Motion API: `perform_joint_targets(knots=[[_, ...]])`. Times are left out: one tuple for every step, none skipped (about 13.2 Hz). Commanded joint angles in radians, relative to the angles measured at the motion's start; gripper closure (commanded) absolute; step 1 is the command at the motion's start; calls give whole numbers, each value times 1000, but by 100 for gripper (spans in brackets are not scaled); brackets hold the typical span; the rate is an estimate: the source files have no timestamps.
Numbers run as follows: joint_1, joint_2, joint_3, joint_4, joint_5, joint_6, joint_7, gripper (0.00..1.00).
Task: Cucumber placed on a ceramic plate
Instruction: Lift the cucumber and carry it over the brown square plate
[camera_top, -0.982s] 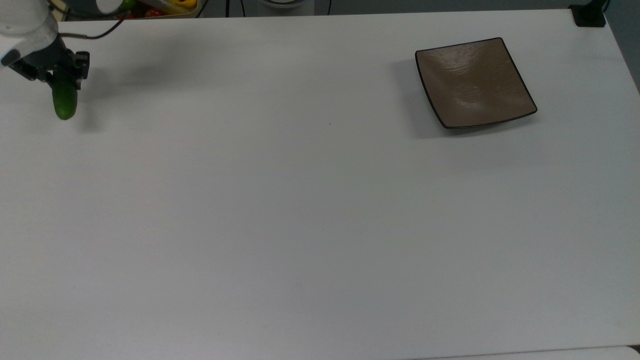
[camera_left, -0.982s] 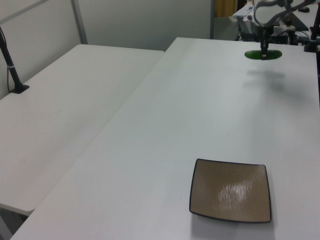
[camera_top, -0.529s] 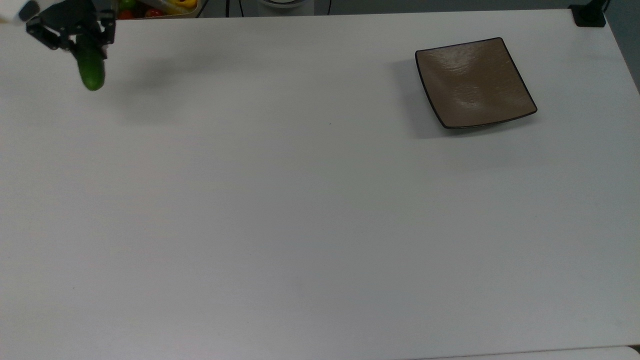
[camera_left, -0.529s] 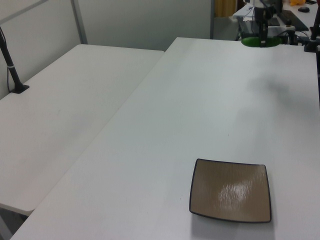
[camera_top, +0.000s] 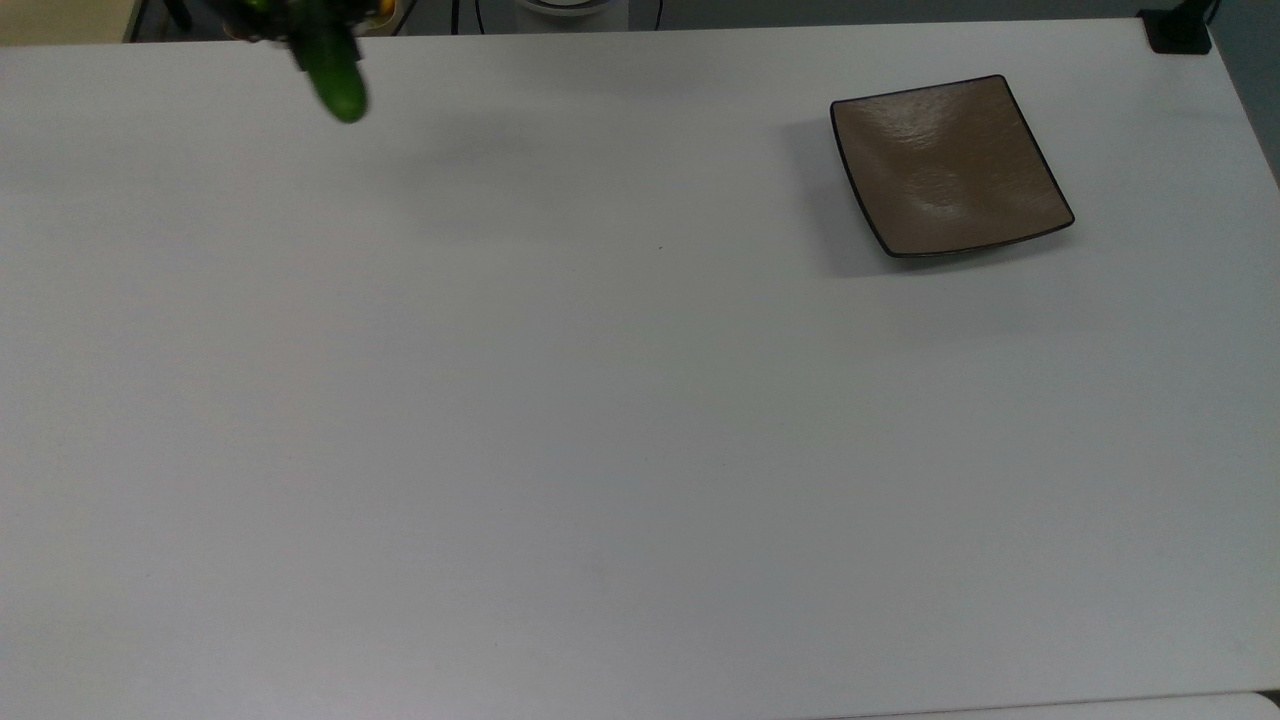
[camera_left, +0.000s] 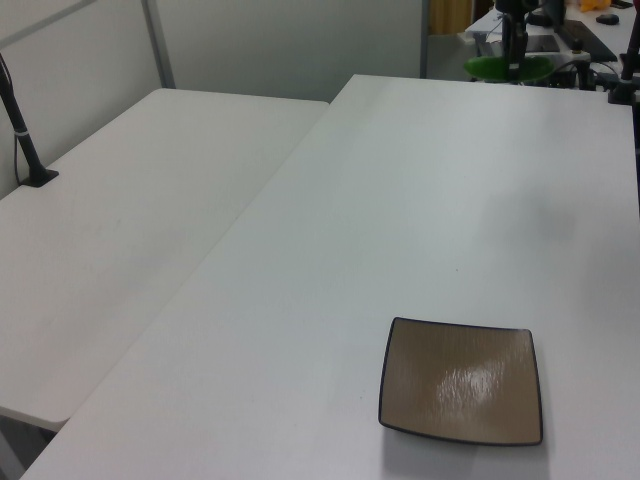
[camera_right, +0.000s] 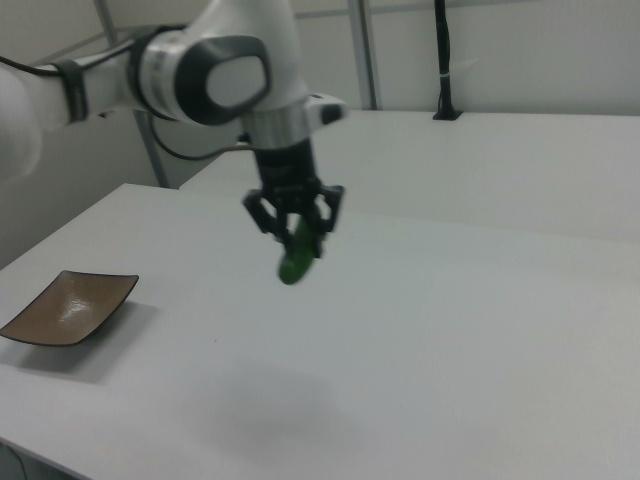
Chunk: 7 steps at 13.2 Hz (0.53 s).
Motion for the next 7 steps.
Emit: perform_joint_targets(knots=[[34,-32,118,-8,11,-65,123,82],[60,-32,140,-7,11,-65,174,82],[91,-32,152,-7,11,-65,225,82],[129,-32,160,-7,11,-65,274,82],[175,-29,160,-7,13,-62,323,82],[217,-26,160,-7,13,-59,373,82],[278,-24,161,-7,13,-58,451,82]])
